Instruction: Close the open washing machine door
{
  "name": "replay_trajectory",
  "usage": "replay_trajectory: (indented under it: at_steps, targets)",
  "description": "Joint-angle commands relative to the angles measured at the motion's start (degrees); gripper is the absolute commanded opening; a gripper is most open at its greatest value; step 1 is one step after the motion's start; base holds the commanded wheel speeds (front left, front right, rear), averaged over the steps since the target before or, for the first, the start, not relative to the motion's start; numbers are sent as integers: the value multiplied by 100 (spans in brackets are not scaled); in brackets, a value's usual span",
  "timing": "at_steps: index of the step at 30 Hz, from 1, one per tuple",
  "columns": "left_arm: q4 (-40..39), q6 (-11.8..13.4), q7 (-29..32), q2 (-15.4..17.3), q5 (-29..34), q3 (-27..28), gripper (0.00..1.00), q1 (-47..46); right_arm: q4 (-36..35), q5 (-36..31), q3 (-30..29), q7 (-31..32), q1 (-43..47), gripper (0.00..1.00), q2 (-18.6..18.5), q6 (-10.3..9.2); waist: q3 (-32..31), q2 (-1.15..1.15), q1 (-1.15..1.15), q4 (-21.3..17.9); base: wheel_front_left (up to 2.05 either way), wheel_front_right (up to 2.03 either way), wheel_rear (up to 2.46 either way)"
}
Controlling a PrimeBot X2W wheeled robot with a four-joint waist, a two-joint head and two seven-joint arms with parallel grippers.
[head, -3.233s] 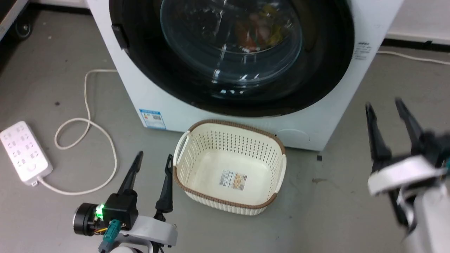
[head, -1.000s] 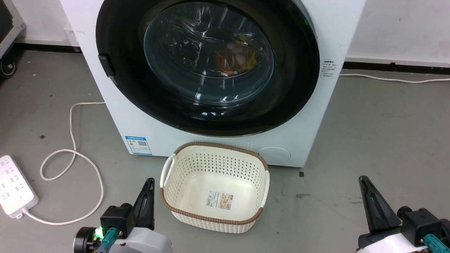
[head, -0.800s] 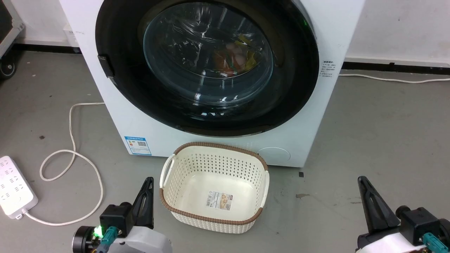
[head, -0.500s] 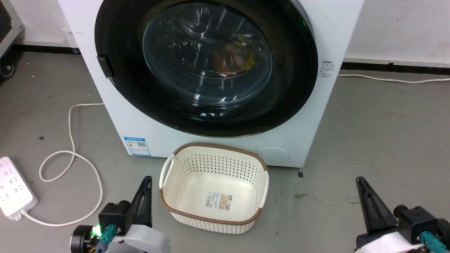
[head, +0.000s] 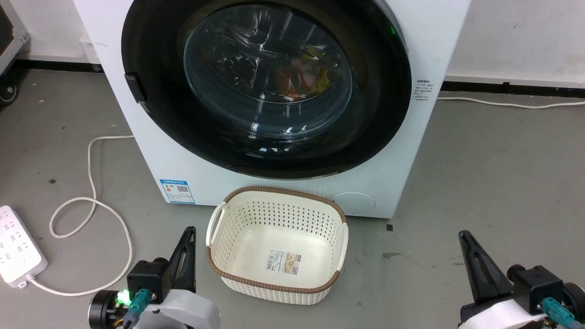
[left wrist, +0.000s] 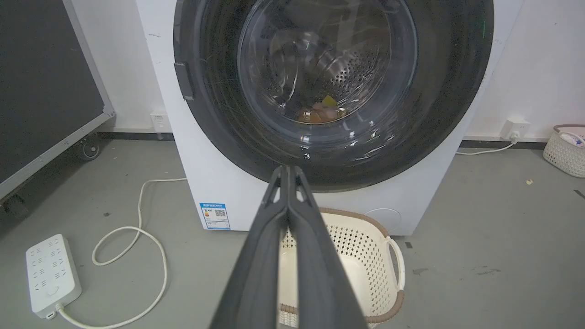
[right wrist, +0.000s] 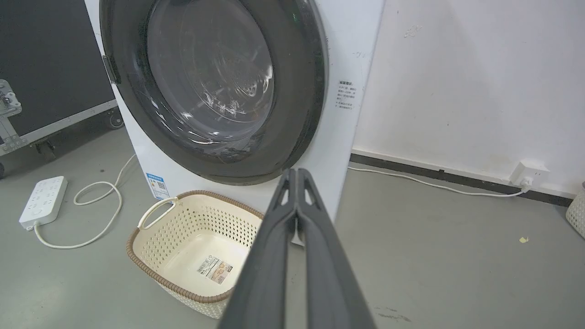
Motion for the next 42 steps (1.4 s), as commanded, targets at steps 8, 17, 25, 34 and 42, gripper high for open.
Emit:
replay_trajectory:
  at_steps: [8,17,25,34,42]
  targets:
    - [-115,38,113,-2,81,55,0,93,-26,-3,40,112,-119,0,13,-2,-9,0,0,-14,0,0,0]
    - [-223,53,242,-5,148,100,0,109,-31,-3,77,242,-148,0,16,-3,-22,0,0,-34,0,0,0]
    - [-301,64,336,-8,196,132,0,120,-34,-4,104,336,-170,0,17,-3,-31,0,0,-48,0,0,0]
    - [-389,76,441,-11,250,169,0,133,-37,-4,135,442,-194,0,19,-3,-41,0,0,-63,0,0,0]
    - [-487,90,558,-15,310,210,0,148,-41,-4,168,560,-221,0,21,-4,-52,0,0,-81,0,0,0]
